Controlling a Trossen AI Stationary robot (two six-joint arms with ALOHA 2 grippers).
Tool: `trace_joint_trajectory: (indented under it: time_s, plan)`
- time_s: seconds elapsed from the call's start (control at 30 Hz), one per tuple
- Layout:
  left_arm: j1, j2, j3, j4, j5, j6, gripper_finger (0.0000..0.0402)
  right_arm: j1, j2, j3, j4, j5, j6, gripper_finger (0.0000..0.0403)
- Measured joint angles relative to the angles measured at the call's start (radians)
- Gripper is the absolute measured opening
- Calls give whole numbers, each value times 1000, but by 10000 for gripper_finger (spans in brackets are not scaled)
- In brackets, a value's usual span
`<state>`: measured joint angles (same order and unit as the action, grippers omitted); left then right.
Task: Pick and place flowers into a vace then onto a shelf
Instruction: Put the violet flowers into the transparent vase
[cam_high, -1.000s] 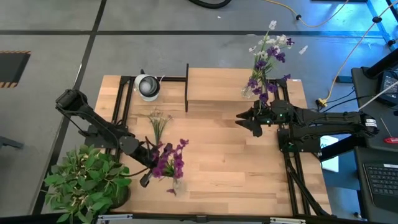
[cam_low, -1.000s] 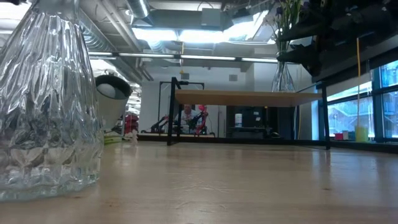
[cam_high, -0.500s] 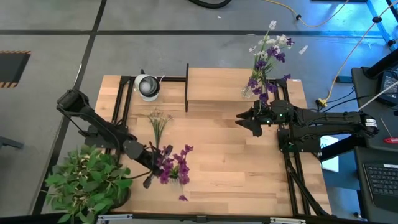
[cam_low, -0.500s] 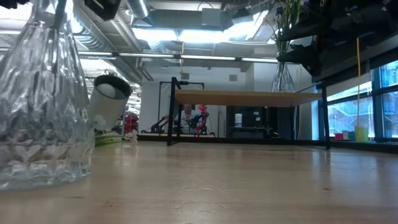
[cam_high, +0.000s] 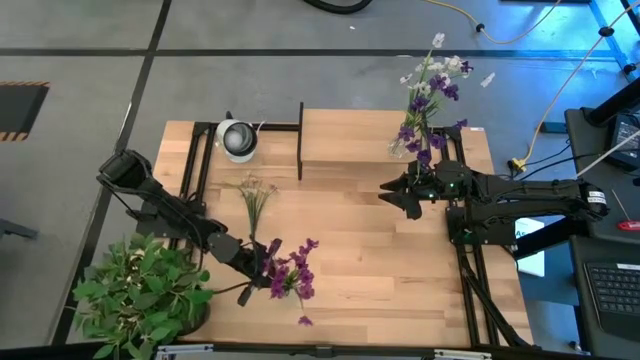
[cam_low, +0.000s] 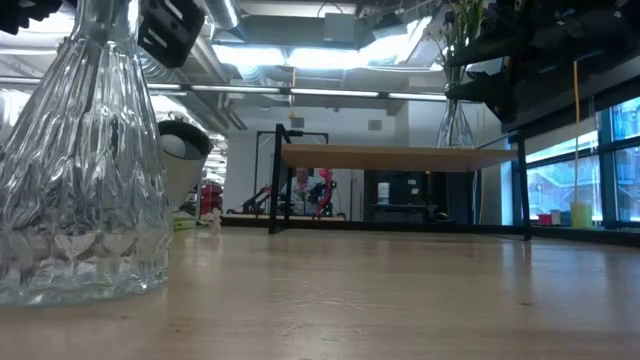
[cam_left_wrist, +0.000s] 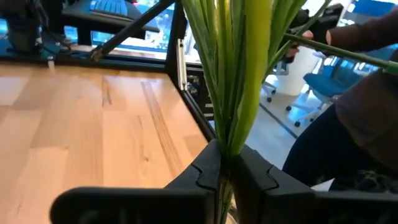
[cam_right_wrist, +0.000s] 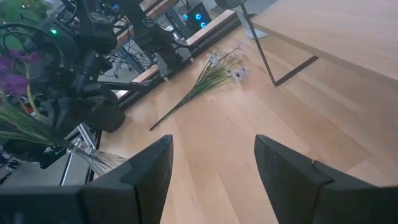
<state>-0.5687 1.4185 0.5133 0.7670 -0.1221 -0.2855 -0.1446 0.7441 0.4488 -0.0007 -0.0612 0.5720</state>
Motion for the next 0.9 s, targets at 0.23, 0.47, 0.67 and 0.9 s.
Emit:
trace_joint_trajectory:
  time_s: [0.23, 0.47, 0.67, 0.9]
  plan:
    - [-1, 0, 0, 0, -62, -34, 53, 0, 0, 0, 0, 0, -1, 228]
    - [-1, 0, 0, 0, -68, -8, 89, 0, 0, 0, 0, 0, 0, 228]
    - [-24, 0, 0, 0, -89, 64, 103, 0, 0, 0, 0, -1, 0, 228]
    - [-63, 0, 0, -56, -156, 82, 104, 0, 0, 0, 0, -1, 0, 228]
